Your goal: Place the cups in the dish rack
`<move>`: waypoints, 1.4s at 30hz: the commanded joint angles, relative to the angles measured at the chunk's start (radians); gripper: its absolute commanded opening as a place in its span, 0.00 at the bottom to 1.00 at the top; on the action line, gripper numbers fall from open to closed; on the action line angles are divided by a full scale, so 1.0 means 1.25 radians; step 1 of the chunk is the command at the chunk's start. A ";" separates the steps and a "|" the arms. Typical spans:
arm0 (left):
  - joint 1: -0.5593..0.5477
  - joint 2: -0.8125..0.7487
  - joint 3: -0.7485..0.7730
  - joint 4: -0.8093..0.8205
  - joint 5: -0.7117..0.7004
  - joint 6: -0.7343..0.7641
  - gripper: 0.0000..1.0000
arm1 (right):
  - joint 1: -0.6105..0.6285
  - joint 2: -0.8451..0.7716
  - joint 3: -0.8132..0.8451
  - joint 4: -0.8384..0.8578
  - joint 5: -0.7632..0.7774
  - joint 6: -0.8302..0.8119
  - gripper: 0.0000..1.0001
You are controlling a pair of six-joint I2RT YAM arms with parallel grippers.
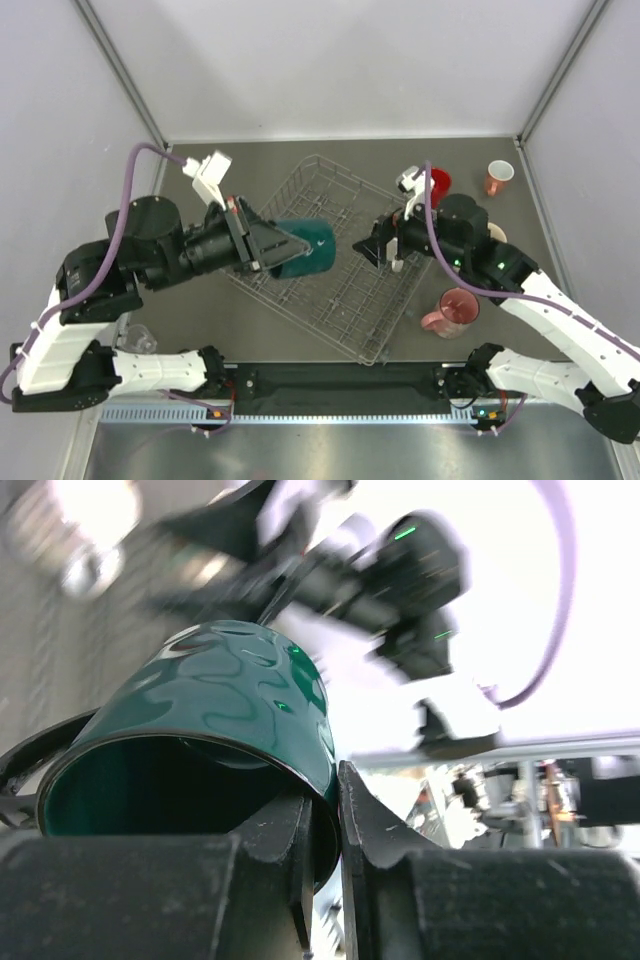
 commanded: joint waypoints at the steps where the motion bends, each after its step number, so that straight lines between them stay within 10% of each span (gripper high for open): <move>1: -0.001 0.059 0.076 0.197 0.014 0.079 0.00 | -0.019 0.023 0.097 0.082 -0.177 -0.044 1.00; 7: 0.148 0.156 0.078 0.426 0.360 0.005 0.00 | -0.064 0.020 0.103 0.113 -0.312 -0.027 1.00; 10: 0.311 0.139 -0.109 0.864 0.545 -0.245 0.00 | -0.102 -0.009 0.066 0.138 -0.364 -0.011 1.00; 24: 0.366 0.201 -0.213 1.311 0.529 -0.629 0.00 | -0.203 -0.075 0.012 0.203 -0.494 -0.128 0.86; 42: 0.366 0.123 -0.458 1.550 0.377 -0.892 0.00 | -0.292 0.100 0.188 0.616 -0.783 0.170 0.86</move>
